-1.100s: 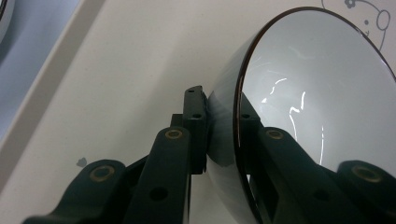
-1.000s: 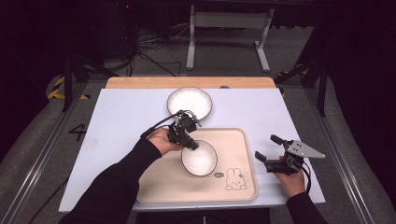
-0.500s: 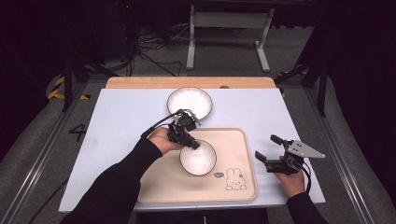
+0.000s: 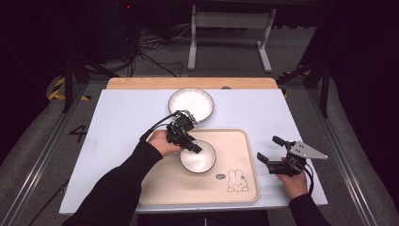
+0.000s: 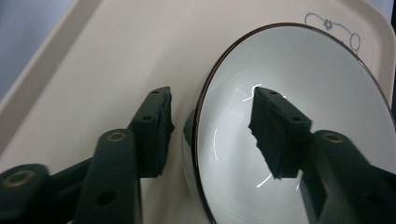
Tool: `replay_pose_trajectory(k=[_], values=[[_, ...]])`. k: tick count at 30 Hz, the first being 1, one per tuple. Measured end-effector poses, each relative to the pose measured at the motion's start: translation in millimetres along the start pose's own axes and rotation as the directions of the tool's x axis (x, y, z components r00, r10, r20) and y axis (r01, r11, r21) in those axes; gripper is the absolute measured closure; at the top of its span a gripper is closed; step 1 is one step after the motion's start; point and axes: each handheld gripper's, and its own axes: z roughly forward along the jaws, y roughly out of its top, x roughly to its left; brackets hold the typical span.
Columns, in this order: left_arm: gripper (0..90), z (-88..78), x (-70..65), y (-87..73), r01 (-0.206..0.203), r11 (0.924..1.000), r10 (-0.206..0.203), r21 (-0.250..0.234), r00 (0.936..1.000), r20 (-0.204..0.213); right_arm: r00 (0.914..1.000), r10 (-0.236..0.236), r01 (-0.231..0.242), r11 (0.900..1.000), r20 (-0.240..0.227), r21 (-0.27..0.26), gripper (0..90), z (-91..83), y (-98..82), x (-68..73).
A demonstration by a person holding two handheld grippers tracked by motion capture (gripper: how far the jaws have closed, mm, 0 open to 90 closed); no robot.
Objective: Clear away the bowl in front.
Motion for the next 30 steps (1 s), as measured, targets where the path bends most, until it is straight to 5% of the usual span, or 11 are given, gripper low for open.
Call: replay_pose_trajectory(k=[6,10,20,30], values=[[29.5,-7.2,-7.3,-4.0,-0.019,0.9988,0.02,-0.045,0.9998,0.01,1.0,0.004,-0.004,1.0,-0.009,0.009,4.3,1.0,0.3,-0.6],[19.9,-17.6,-16.5,-8.7,-0.035,0.9923,0.029,-0.119,0.9985,-0.047,0.9998,0.011,-0.011,1.0,-0.019,0.019,4.3,1.8,0.7,-2.0],[13.7,-38.2,-29.4,-29.3,-0.05,0.9736,0.029,-0.223,0.9948,-0.098,0.9995,0.012,-0.011,1.0,-0.03,0.027,4.4,3.0,1.0,-2.4],[10.9,-63.2,-40.8,-60.1,-0.067,0.933,0.026,-0.354,0.9927,-0.117,0.9996,0.003,-0.002,0.999,-0.029,0.042,4.9,4.2,1.5,-1.3]])
